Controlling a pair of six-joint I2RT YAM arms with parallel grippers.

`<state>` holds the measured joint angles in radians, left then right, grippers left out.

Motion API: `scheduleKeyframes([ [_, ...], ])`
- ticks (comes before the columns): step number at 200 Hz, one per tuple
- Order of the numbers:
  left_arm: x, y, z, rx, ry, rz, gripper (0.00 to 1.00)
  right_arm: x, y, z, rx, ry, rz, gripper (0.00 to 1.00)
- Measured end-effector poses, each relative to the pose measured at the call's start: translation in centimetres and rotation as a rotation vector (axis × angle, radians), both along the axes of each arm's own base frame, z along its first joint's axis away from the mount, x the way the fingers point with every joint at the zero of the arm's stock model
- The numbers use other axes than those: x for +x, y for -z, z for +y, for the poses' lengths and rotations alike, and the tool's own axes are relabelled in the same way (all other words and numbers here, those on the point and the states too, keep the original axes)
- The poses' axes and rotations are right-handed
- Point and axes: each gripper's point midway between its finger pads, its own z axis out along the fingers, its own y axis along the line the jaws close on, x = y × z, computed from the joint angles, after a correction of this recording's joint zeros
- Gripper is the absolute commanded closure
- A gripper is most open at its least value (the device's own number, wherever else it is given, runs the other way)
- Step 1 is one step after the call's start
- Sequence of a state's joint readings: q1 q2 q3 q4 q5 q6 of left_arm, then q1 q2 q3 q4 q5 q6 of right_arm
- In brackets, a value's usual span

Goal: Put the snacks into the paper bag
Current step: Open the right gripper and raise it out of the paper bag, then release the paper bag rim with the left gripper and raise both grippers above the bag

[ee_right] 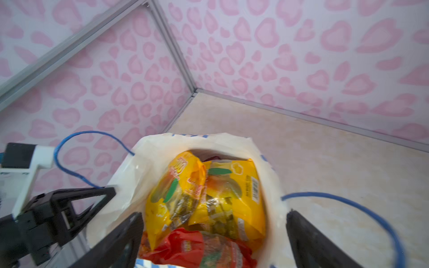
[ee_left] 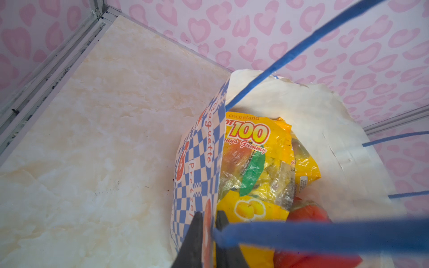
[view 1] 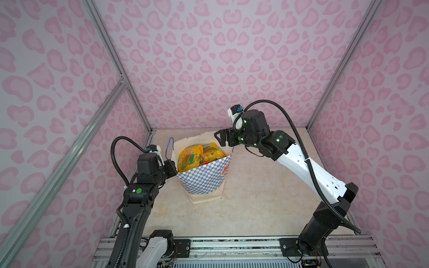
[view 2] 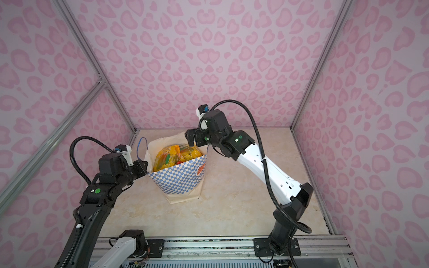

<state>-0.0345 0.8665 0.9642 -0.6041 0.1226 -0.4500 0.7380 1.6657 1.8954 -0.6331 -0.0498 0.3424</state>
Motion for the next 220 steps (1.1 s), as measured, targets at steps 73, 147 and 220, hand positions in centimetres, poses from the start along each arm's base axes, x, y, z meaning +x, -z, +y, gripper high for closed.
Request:
scheduleKeyframes([
  [73, 0.5, 0.4, 0.3, 0.003, -0.018, 0.020, 0.78, 1.9, 4.1, -4.0, 0.083, 0.035, 0.115, 0.05],
  [147, 0.4, -1.4, 0.3, -0.018, -0.032, -0.014, 0.45, 2.5, 1.4, 0.6, 0.381, -0.199, 0.173, 0.11],
  [220, -0.1, -8.4, -0.8, -0.101, 0.000, -0.137, 0.12, 1.9, -1.5, 3.4, 0.546, -0.370, 0.205, 0.12],
])
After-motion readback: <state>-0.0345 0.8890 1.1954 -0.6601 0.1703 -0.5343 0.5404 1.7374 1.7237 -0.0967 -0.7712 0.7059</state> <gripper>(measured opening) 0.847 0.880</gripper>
